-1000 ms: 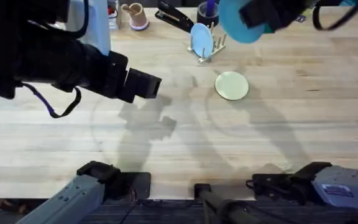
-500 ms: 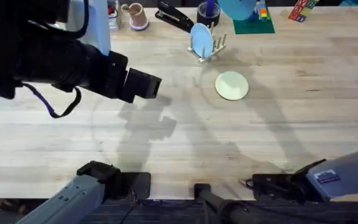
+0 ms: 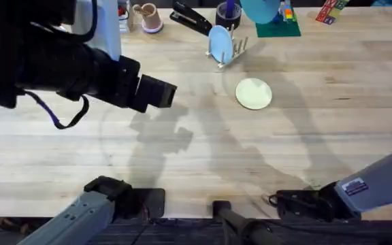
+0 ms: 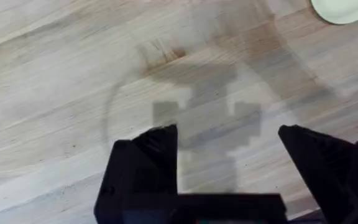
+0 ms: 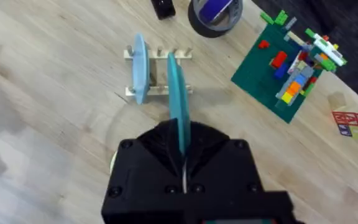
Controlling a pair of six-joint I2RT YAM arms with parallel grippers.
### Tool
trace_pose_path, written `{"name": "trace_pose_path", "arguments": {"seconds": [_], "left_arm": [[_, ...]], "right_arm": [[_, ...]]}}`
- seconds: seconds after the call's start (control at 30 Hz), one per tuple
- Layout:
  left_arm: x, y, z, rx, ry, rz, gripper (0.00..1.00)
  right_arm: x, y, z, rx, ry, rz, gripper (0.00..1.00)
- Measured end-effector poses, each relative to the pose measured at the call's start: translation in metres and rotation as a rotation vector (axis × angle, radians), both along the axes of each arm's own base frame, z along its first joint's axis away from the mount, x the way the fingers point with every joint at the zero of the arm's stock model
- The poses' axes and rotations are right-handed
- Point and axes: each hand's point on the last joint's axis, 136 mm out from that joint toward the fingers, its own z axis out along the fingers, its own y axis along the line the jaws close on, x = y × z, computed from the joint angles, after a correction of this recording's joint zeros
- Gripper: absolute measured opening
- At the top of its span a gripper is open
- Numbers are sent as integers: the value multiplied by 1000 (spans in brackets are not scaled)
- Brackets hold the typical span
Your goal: Pick up the plates from the table one by one and place each into a slot on the dish rack.
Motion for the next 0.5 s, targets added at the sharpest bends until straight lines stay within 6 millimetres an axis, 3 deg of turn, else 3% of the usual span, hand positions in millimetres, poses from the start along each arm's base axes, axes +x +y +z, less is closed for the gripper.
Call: {"name": "trace_pose_path", "arguments": {"seconds": [0.5], "left_arm": [[0,0,0,0,0,0,995]], "right_arm": [[1,4,-2,14,8,10,29]]}}
